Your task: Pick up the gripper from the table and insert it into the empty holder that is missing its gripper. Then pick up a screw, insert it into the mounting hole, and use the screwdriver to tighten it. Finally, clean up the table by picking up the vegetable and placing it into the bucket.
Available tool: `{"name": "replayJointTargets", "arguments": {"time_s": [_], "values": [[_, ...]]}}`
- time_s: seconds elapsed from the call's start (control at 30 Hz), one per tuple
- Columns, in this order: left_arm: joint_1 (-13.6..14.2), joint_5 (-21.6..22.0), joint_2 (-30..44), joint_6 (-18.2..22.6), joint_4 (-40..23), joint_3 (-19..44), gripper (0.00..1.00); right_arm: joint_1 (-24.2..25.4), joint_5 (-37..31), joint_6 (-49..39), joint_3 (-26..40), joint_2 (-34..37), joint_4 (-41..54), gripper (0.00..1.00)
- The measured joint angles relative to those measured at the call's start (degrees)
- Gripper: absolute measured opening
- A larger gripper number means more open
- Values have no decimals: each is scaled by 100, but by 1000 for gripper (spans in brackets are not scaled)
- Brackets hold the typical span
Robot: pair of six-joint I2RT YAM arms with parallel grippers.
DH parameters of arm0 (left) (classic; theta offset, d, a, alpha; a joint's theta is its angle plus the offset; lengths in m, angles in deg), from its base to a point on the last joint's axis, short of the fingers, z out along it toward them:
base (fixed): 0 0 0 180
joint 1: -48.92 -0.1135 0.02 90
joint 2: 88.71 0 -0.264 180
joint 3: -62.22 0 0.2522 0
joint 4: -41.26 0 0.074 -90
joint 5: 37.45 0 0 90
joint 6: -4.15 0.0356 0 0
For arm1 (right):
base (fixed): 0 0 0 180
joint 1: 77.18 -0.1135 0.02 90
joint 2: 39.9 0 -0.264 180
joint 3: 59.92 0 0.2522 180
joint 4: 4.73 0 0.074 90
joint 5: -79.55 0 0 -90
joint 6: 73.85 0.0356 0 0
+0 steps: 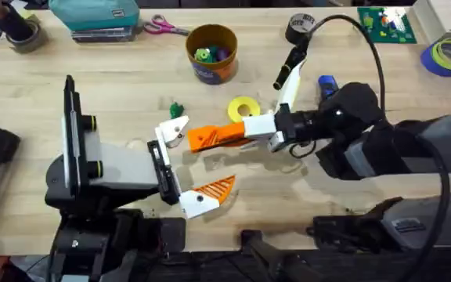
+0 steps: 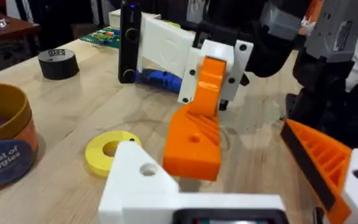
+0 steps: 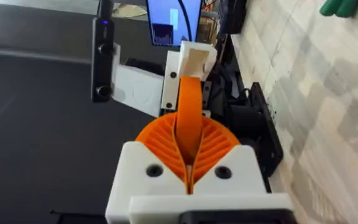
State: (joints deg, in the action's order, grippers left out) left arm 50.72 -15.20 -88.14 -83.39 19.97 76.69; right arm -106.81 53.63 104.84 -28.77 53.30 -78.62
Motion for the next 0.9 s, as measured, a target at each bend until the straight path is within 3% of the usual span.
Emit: {"name": "replayJointTargets", "arguments": {"time_s": [0.9], "values": [[0,0,0,-1,0,0,986,-92,-195,3,0,95,-5,9]]}}
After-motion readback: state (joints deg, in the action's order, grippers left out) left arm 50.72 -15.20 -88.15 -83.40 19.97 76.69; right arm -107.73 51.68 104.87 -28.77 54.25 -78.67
